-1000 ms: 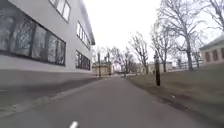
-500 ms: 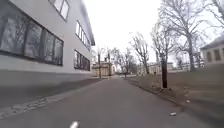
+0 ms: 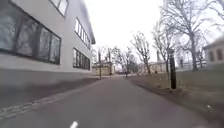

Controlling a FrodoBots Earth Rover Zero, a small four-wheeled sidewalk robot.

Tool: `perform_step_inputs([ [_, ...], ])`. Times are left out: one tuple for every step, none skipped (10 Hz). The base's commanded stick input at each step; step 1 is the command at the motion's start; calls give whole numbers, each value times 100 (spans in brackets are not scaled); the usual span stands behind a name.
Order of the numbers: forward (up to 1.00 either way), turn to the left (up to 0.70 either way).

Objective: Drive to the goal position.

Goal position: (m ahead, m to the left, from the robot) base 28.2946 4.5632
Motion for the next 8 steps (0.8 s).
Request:
perform_step_inputs([
  [100, 0],
  [100, 0],
  [100, 0],
  [100, 0],
  [100, 0],
  [100, 0],
  [100, 0],
  [100, 0],
])
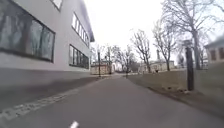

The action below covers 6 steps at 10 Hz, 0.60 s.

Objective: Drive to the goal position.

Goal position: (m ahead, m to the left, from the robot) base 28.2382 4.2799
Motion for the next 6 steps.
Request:
perform_step_inputs([
  [100, 0],
  [100, 0],
  [100, 0],
  [100, 0],
  [100, 0],
  [100, 0],
])
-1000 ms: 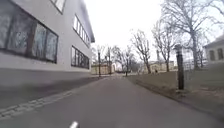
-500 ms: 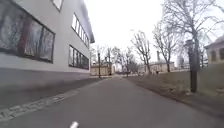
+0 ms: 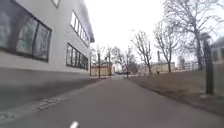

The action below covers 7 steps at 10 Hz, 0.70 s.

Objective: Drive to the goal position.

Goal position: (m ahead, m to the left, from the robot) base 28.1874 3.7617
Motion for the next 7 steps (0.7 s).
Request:
perform_step_inputs([
  [100, 0],
  [100, 0],
  [100, 0],
  [100, 0],
  [100, 0],
  [100, 0],
  [100, 0],
])
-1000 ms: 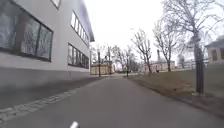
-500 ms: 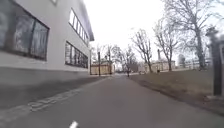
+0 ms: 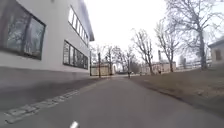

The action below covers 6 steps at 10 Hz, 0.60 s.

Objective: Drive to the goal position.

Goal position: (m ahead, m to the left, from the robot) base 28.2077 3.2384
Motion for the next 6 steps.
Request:
perform_step_inputs([
  [100, 0],
  [100, 0],
  [100, 0],
  [100, 0],
  [100, 0],
  [100, 0],
])
